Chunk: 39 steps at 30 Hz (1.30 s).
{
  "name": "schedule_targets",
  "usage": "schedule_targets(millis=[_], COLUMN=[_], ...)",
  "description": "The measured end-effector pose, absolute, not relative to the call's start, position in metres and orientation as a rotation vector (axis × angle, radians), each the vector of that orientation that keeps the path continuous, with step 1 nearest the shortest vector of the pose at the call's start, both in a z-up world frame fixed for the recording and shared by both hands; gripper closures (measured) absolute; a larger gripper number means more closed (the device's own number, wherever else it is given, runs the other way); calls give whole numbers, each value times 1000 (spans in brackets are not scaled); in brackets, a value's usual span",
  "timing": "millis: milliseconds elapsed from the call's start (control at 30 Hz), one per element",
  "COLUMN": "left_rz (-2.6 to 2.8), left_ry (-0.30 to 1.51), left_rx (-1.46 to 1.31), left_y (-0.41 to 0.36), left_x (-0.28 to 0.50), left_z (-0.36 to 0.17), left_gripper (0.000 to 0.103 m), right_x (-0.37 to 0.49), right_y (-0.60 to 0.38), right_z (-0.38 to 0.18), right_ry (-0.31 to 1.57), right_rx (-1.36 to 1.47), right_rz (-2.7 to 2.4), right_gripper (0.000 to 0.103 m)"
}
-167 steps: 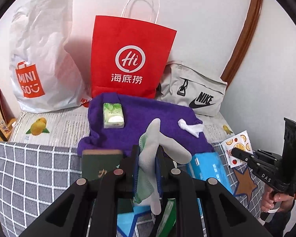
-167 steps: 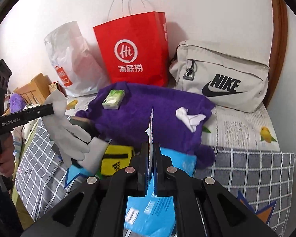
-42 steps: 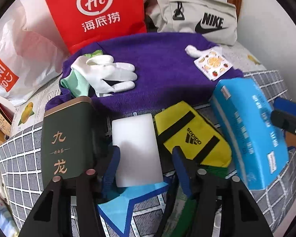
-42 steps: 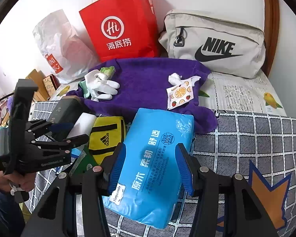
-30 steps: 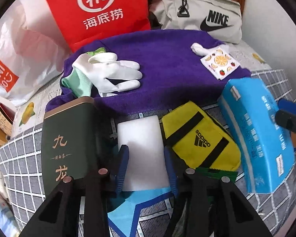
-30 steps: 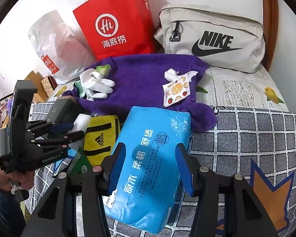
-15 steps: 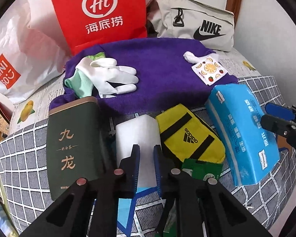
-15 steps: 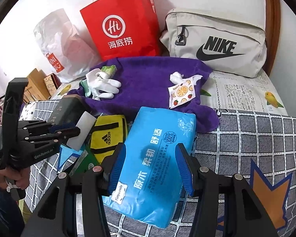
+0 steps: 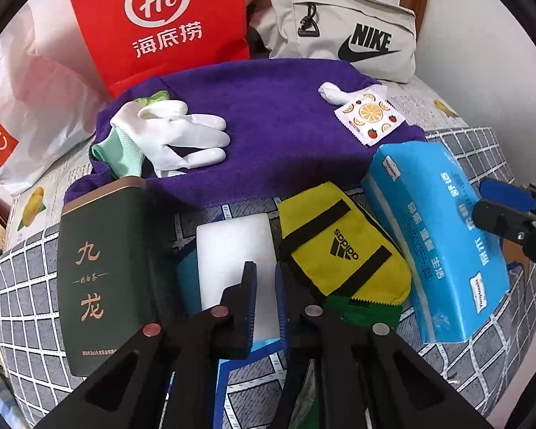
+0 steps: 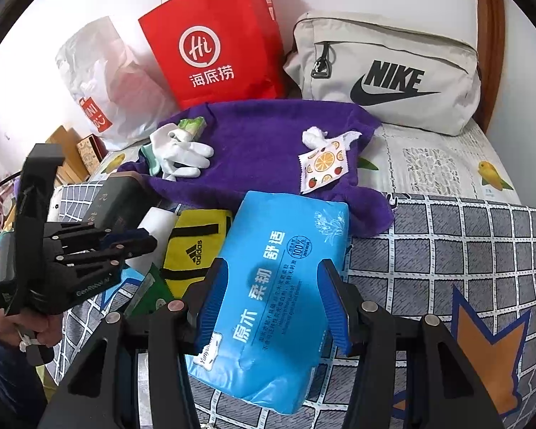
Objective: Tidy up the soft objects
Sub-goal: 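Grasp the white rectangular block with the left gripper, then grasp the white mesh bag with the right gripper while the left gripper holds the white block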
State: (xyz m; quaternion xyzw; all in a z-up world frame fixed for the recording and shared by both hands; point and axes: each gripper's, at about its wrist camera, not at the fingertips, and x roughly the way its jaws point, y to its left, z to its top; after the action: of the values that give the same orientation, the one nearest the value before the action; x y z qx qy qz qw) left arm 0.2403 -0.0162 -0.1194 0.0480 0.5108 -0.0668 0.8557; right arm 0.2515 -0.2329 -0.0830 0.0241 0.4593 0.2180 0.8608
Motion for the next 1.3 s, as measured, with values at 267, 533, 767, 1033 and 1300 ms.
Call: schedule_targets(millis=[267,533,767,1033,1300], left_rz=[-159,-108,-71,-68,-90], left_ry=[1049,1051,1066,1092,1081], left_rx=[71,145,182,226,187], left_y=[-10,-14,-14,-20,-18], left_x=[225,230,242,251,251], left_z=[-105,-113,-120,-133,-133], left_gripper=[100,60,48,44,57], right_x=[246,242,248,254,254], right_y=[-231,-228,-233,-233,-236], right_z=[-79,-78,-81,-87,-86], right_ry=[950,949,955,970,967], right_rx=[48,39,53,58,62], right_rz=[465,477,471,468,456], right_gripper=[51,51,51,51,51])
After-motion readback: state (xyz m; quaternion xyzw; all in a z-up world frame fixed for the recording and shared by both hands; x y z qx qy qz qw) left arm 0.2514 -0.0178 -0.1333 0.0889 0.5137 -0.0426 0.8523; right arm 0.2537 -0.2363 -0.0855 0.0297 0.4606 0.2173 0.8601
